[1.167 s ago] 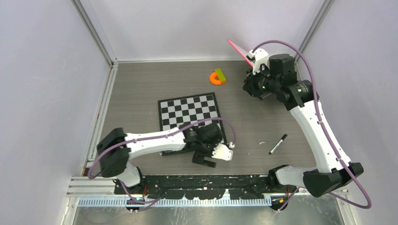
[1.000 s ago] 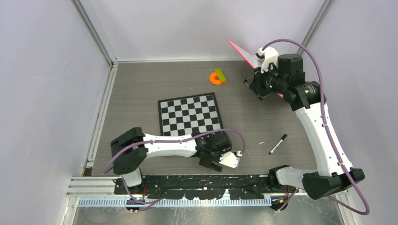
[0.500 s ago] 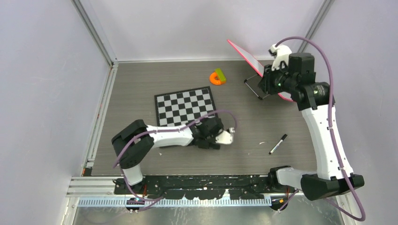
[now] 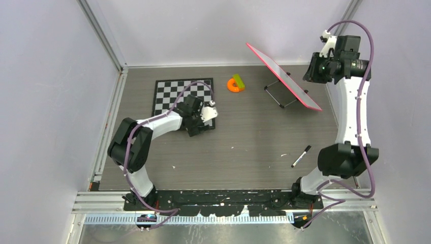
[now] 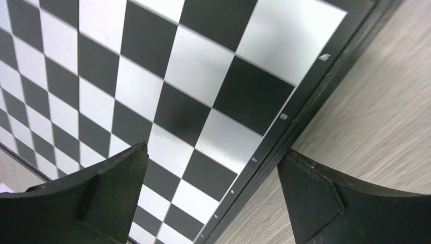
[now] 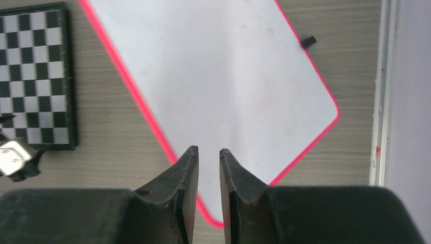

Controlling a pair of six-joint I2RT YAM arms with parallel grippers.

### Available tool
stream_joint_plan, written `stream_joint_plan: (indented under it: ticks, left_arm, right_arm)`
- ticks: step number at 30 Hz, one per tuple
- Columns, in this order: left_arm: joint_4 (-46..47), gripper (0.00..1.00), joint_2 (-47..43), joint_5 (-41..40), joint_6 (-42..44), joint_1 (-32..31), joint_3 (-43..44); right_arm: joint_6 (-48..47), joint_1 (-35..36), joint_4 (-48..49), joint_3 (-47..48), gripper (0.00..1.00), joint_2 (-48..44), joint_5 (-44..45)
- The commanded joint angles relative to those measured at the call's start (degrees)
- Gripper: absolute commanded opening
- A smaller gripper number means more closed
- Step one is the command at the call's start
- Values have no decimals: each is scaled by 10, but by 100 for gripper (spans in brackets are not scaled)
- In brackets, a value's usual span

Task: Write a sentence on the whiteboard
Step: Move the distractor to the center of the board, then move the whiteboard to the center of the board.

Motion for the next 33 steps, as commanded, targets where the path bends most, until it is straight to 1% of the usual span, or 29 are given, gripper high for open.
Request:
stream_joint_plan:
  ticks: [1, 3, 6, 9, 12, 16, 19, 23, 29, 33]
  left_arm:
    - [-51, 100, 0, 71, -16, 50, 31]
    - [-68, 100, -7, 88, -29, 53, 40]
    - [-103, 100, -29, 143, -60, 53, 52]
    - [-152, 100, -50, 207, -109, 53, 77]
    - [-180, 100, -73, 252, -146, 52, 91]
    - [-212, 100, -103, 294, -177, 50, 109]
    - [-229, 100, -122, 315, -191, 47, 117]
    - [-240, 100, -145, 335, -208, 45, 120]
    - [-253, 100, -153, 328, -219, 42, 132]
    - [-270, 100, -151, 324, -220, 41, 147]
  right_arm:
    - [-22, -45, -23, 53, 27, 51, -18]
    - [-33, -62, -35, 78, 27, 83, -17]
    - [-45, -76, -48, 119, 28, 131, -1]
    - [-45, -82, -39, 146, 34, 171, 17]
    - [-48, -84, -21, 169, 40, 213, 36]
    - [-61, -88, -12, 227, 40, 300, 50]
    - [-64, -90, -3, 261, 39, 354, 45]
    - [-53, -90, 46, 270, 37, 398, 41]
    - [-31, -90, 102, 275, 31, 454, 49]
    - [-27, -90, 137, 279, 30, 488, 67]
